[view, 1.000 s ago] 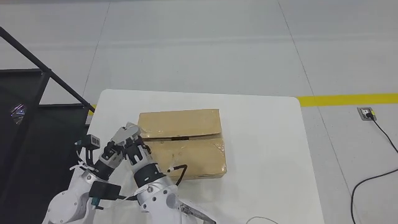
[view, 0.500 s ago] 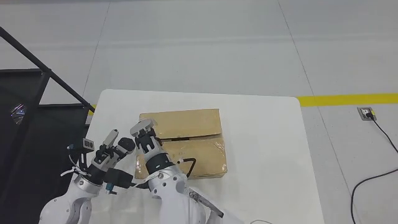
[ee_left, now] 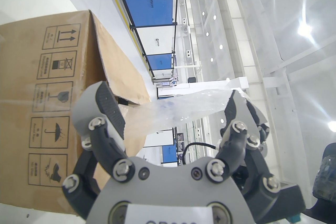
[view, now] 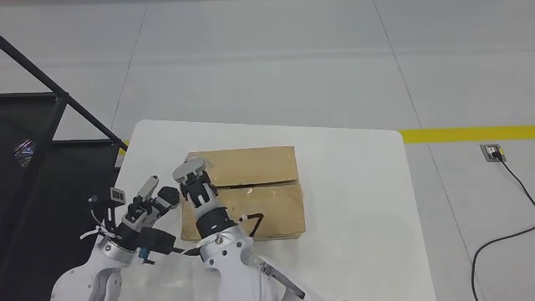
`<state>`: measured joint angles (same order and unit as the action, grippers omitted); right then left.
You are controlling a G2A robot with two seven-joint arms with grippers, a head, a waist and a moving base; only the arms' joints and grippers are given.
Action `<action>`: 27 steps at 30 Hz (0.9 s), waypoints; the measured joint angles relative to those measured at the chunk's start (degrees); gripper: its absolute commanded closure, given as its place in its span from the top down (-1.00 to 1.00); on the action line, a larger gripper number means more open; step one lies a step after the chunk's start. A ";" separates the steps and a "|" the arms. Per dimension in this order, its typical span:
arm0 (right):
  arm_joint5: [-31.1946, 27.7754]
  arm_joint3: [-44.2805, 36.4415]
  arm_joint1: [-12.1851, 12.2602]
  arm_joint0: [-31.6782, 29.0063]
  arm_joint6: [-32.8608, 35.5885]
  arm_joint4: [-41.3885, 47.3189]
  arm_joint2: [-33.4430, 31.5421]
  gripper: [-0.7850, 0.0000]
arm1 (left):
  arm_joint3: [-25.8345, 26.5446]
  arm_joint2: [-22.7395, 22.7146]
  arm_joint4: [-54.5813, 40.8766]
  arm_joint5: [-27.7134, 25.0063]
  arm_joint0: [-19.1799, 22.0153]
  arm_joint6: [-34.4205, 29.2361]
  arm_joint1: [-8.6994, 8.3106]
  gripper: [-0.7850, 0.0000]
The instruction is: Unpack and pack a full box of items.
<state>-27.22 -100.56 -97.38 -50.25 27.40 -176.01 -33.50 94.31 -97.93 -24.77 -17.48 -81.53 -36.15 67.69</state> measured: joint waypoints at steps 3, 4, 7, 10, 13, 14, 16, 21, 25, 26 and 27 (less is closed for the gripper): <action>-0.15 1.04 -0.38 1.92 1.30 0.01 2.14 -1.00 | -0.57 0.18 -0.44 -0.13 0.09 0.26 0.01 1.00; -0.17 1.30 -0.51 2.33 1.36 0.01 2.53 -1.00 | -0.75 0.16 -0.60 -0.17 0.13 0.20 -0.01 1.00; -0.17 2.02 -0.98 3.25 1.33 0.01 3.23 -1.00 | -1.36 0.02 -1.04 -0.27 0.22 -0.01 -0.07 1.00; 0.15 2.29 -1.47 3.71 0.85 0.01 3.51 -1.00 | -1.89 -0.30 -1.96 -0.30 0.24 -0.06 -0.12 1.00; 0.74 2.44 -1.90 4.11 1.26 0.00 3.97 -1.00 | -2.42 -0.68 -2.72 -0.43 0.22 -0.48 -0.20 1.00; 0.82 2.49 -2.01 4.23 1.40 0.00 4.15 -1.00 | -2.58 -0.76 -2.93 -0.43 0.22 -0.61 -0.22 1.00; 0.97 2.57 -2.23 4.47 1.68 0.00 4.49 -1.00 | -2.90 -0.91 -3.32 -0.42 0.26 -0.91 -0.28 1.00; 2.27 2.50 -2.73 4.48 2.76 0.00 4.89 -1.00 | -3.41 -0.95 -3.85 -0.46 0.33 -1.18 -0.35 1.00; 3.52 2.06 -3.10 4.16 3.05 0.00 4.91 -1.00 | -3.83 -0.83 -4.20 -1.00 0.08 -1.34 -0.37 1.00; 3.55 2.02 -3.17 4.14 3.08 0.00 4.91 -1.00 | -3.99 -0.80 -4.29 -1.15 -0.01 -1.45 -0.37 1.00; 3.50 2.00 -3.26 4.14 3.13 0.00 4.92 -1.00 | -4.19 -0.78 -4.37 -1.40 -0.16 -1.62 -0.38 1.00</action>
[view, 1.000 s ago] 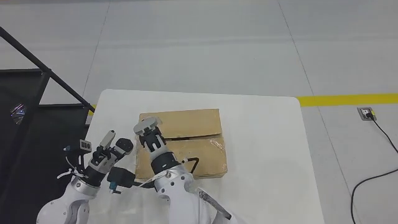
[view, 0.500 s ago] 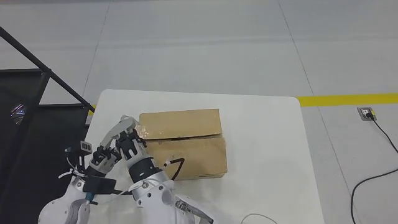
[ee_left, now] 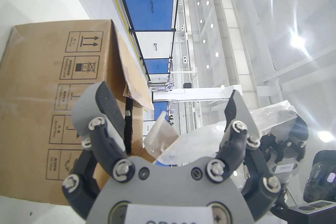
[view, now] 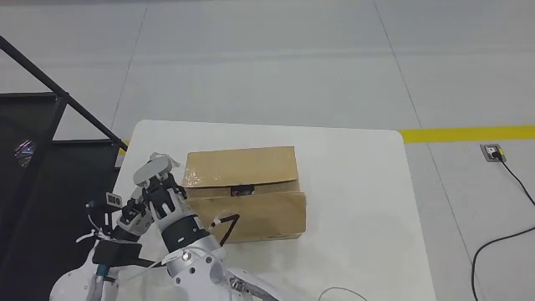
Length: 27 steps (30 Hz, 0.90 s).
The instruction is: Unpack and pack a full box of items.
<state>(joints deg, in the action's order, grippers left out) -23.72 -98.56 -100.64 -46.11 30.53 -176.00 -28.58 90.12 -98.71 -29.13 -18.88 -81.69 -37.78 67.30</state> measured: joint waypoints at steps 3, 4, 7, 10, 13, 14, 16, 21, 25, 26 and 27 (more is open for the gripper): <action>-0.17 0.17 -0.23 0.06 0.23 0.00 0.02 -1.00 | -0.38 -0.01 -0.01 -0.94 -0.50 -0.88 -0.06 1.00; -0.19 0.24 -0.29 0.08 0.31 0.00 0.02 -1.00 | -0.45 -0.07 0.16 -1.31 -0.68 -1.29 -0.09 1.00; 0.00 0.43 -0.46 -0.04 0.73 0.00 -0.08 -1.00 | -0.57 -0.27 1.41 -3.09 -1.46 -2.81 -0.24 1.00; 0.36 0.30 -0.52 -0.55 0.91 0.00 -0.26 -1.00 | -0.58 -0.24 2.26 -4.68 -2.04 -3.88 -0.33 0.30; 0.61 0.03 -0.42 -1.12 1.03 0.00 -0.39 -1.00 | -0.56 0.17 3.14 -5.41 -2.18 -3.95 -0.37 -0.04; 0.62 -0.07 -0.37 -1.25 1.10 0.00 -0.40 -1.00 | -0.53 0.34 3.43 -5.53 -2.17 -3.79 -0.37 -0.10; 0.58 -0.34 -0.23 -1.57 1.29 0.00 -0.40 -1.00 | -0.49 0.70 4.18 -5.77 -2.08 -3.32 -0.37 -0.20; 0.56 -1.09 0.20 -2.28 1.65 0.00 -0.36 -1.00 | -0.14 1.45 6.88 -6.33 -1.97 -2.01 -0.41 -0.36; 0.69 -1.46 0.51 -2.54 1.67 0.00 -0.37 -1.00 | 0.20 1.93 8.66 -6.89 -2.25 -1.62 -0.46 -0.42; 0.70 -1.52 0.58 -2.57 1.67 0.00 -0.36 -1.00 | 0.25 1.99 8.86 -6.99 -2.33 -1.61 -0.48 -0.42; 0.69 -1.61 0.65 -2.65 1.66 0.00 -0.35 -1.00 | 0.30 2.03 9.07 -7.06 -2.45 -1.54 -0.50 -0.42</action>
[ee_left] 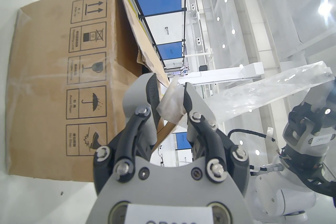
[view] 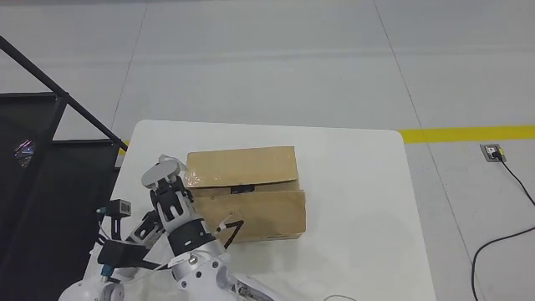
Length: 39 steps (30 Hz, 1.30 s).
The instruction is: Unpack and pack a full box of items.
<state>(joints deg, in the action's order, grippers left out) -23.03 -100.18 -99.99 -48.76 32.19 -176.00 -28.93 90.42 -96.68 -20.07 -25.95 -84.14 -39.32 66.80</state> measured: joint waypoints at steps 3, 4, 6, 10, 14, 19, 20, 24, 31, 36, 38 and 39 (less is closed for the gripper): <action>-0.08 -0.18 0.14 -0.17 -0.11 0.00 -0.05 -1.00 | 0.14 -0.01 0.59 -0.11 -0.24 0.48 -0.06 -0.46; -0.09 -0.20 0.17 -0.23 -0.16 0.00 -0.10 -1.00 | 0.20 -0.01 0.75 -0.13 -0.31 0.68 -0.07 -0.55; -0.10 -0.24 0.24 -0.36 -0.33 0.00 -0.26 -1.00 | 0.32 -0.06 0.92 -0.27 -0.51 1.23 -0.09 -0.64; -0.25 -0.45 0.34 -0.69 -0.60 0.00 -0.69 -1.00 | 0.52 -0.35 0.67 -0.48 -0.95 2.06 -0.14 -0.76; -0.34 -0.61 0.44 -1.01 -0.86 0.00 -1.10 -1.00 | 0.58 -0.67 0.16 -0.63 -1.27 2.51 -0.20 -0.84; -0.47 -0.74 0.51 -1.39 -1.19 0.00 -1.73 -1.00 | 0.73 -0.92 -0.12 -0.88 -1.52 2.78 -0.28 -1.00; -0.47 -0.78 0.52 -1.47 -1.22 0.00 -1.88 -1.00 | 0.78 -0.99 -0.12 -0.96 -1.57 2.91 -0.29 -1.00; -0.35 -1.26 0.62 -2.08 -1.47 0.00 -2.70 -1.00 | 0.90 -1.60 -0.36 -1.27 -1.90 3.49 -0.37 -1.00; 0.04 -2.25 0.92 -2.81 -1.38 0.00 -3.63 -1.00 | 0.60 -2.23 -0.16 -1.74 -2.28 4.87 -0.45 -1.00; 1.04 -2.76 1.15 -3.06 -1.19 0.00 -3.88 -1.00 | 0.23 -2.64 -0.99 -2.35 -2.62 5.54 -0.47 -1.00; 1.45 -2.80 1.25 -2.95 -1.07 0.00 -3.74 -1.00 | 0.30 -2.85 -1.50 -2.74 -2.85 5.73 -0.47 -1.00; 1.66 -2.80 1.31 -2.81 -0.98 0.00 -3.59 -1.00 | 0.44 -3.03 -1.91 -2.99 -3.02 5.90 -0.46 -1.00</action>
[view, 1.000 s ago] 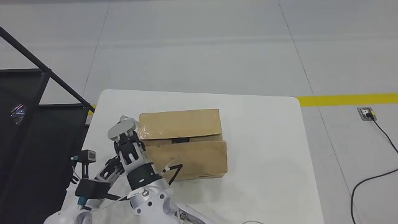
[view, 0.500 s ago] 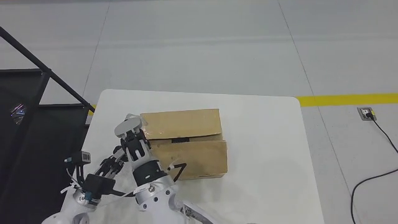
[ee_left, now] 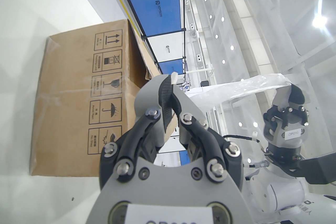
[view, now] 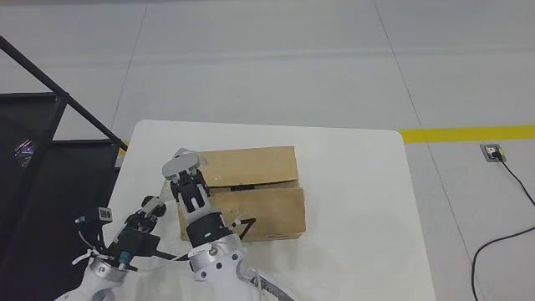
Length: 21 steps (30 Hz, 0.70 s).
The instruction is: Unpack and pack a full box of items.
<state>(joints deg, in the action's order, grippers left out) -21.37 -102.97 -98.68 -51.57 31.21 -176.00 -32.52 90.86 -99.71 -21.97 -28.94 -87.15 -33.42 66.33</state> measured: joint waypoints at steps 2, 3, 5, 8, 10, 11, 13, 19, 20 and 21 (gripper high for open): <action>0.24 0.06 0.07 0.21 0.21 0.00 0.19 -1.00 | 0.36 -0.33 -0.55 -0.42 -0.28 0.38 0.01 -1.00; 0.32 0.13 0.11 0.38 0.26 0.00 0.29 -1.00 | 0.68 -0.55 -0.93 -0.64 -0.51 0.58 0.01 -1.00; 0.39 0.26 0.14 0.59 0.24 0.00 0.30 -1.00 | 1.24 -0.88 -1.40 -0.89 -0.87 0.83 0.01 -1.00; -0.33 0.93 0.21 1.15 0.71 0.00 -0.01 -1.00 | 2.02 -1.20 -1.72 -1.15 -1.32 1.33 0.02 -1.00; -1.69 2.07 0.34 2.30 2.74 0.00 -0.05 -1.00 | 2.38 -1.21 -1.16 -0.91 -1.27 2.19 0.05 -1.00; -2.08 2.52 0.40 2.59 3.46 0.00 -0.10 -1.00 | 2.45 -1.13 -0.49 -0.72 -1.12 2.92 0.08 -1.00; -2.34 3.26 0.51 2.41 4.56 0.00 -0.83 -1.00 | 2.58 -0.56 1.58 -0.11 -0.60 5.06 0.19 -1.00; -1.24 3.18 1.17 -1.36 3.93 0.00 -4.84 -1.00 | 2.71 1.55 5.47 0.61 -0.04 9.51 0.57 -1.00; -1.09 3.03 1.33 -1.93 3.75 0.00 -5.30 -1.00 | 2.66 1.74 5.63 0.74 -0.05 9.77 0.60 -1.00; -0.88 2.85 1.57 -2.60 3.64 0.00 -5.77 -1.00 | 2.58 1.98 5.76 1.00 -0.07 10.24 0.66 -1.00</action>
<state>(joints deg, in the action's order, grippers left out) -22.25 -100.12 -97.12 -54.17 34.85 -176.00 -38.29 93.44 -97.73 -16.21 -27.93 -87.22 -23.18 66.99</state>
